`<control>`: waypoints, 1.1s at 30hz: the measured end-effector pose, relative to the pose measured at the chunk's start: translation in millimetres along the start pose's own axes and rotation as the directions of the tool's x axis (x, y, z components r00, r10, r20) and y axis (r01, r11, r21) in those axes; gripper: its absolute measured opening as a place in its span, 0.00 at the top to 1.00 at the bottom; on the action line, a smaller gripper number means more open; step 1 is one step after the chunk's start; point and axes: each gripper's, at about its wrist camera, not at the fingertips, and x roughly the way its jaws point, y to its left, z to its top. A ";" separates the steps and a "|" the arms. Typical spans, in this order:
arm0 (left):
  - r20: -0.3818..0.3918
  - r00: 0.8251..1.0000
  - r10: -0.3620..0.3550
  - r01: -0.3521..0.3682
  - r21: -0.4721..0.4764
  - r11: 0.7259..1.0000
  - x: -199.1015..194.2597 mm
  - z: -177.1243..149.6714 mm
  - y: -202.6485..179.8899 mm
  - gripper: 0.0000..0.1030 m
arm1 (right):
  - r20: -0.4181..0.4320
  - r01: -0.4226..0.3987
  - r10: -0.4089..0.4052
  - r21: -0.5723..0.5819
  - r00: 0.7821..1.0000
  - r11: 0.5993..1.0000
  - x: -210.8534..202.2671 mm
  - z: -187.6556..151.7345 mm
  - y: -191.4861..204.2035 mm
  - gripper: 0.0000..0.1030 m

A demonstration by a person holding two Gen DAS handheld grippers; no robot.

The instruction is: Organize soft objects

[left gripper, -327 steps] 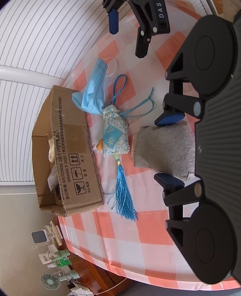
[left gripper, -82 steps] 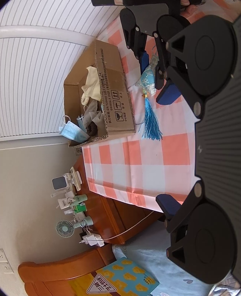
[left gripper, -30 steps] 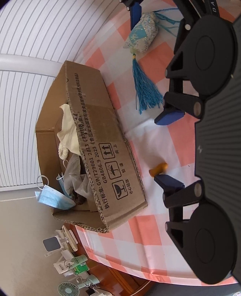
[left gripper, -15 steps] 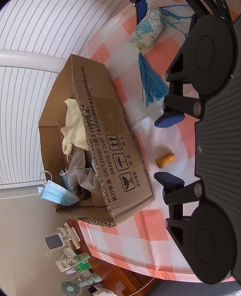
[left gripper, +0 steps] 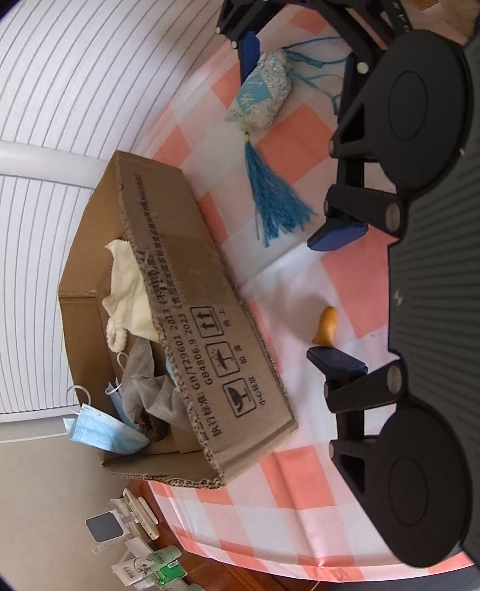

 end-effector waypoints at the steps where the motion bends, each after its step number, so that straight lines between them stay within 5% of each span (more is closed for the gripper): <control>1: -0.008 1.000 -0.011 0.011 0.001 1.000 -2.1 -2.7 0.1 0.44 | 0.000 -0.002 0.002 0.000 1.000 1.000 0.0 0.0 0.0 0.00; 5: -0.014 1.000 -0.024 0.024 0.010 1.000 -10.8 -11.8 1.1 0.45 | -0.001 -0.007 0.007 -0.001 1.000 1.000 -0.4 -0.2 1.5 0.00; 9: -0.002 1.000 0.012 -0.012 -0.023 1.000 -10.4 -12.4 7.3 0.60 | -0.005 -0.006 0.006 -0.003 1.000 1.000 -1.1 0.6 2.7 0.01; 12: 0.010 0.999 0.033 -0.032 -0.035 0.999 -11.7 -12.8 5.0 0.61 | -0.004 -0.001 0.001 0.000 1.000 1.000 -1.7 1.9 2.4 0.02; 15: 0.010 0.993 0.120 -0.120 -0.045 0.992 -16.0 -16.4 -3.0 0.61 | -0.003 -0.004 0.004 0.003 1.000 1.000 -1.2 2.1 2.6 0.03; 19: 0.041 0.988 0.152 -0.150 -0.047 0.988 -16.7 -21.8 -9.2 0.63 | 0.000 -0.005 0.005 -0.001 1.000 1.000 -2.1 2.4 3.3 0.07; 23: 0.032 0.991 0.133 -0.130 -0.082 0.988 -14.4 -17.9 -6.5 0.77 | -0.001 0.002 -0.002 0.002 1.000 1.000 -3.4 3.7 1.6 0.15; 26: 0.017 0.988 0.151 -0.148 -0.110 0.983 -15.9 -18.2 -9.3 0.80 | -0.002 0.000 0.000 0.000 1.000 1.000 -3.5 4.5 0.6 0.21; 30: 0.023 0.986 0.163 -0.159 -0.126 0.979 -18.3 -22.5 -14.8 0.82 | -0.002 -0.004 0.004 -0.002 1.000 1.000 -5.5 6.6 0.7 0.43; 33: 0.028 0.987 0.161 -0.156 -0.121 0.980 -18.0 -22.4 -15.3 0.82 | -0.004 -0.001 0.001 -0.004 1.000 1.000 -6.9 6.2 1.3 0.46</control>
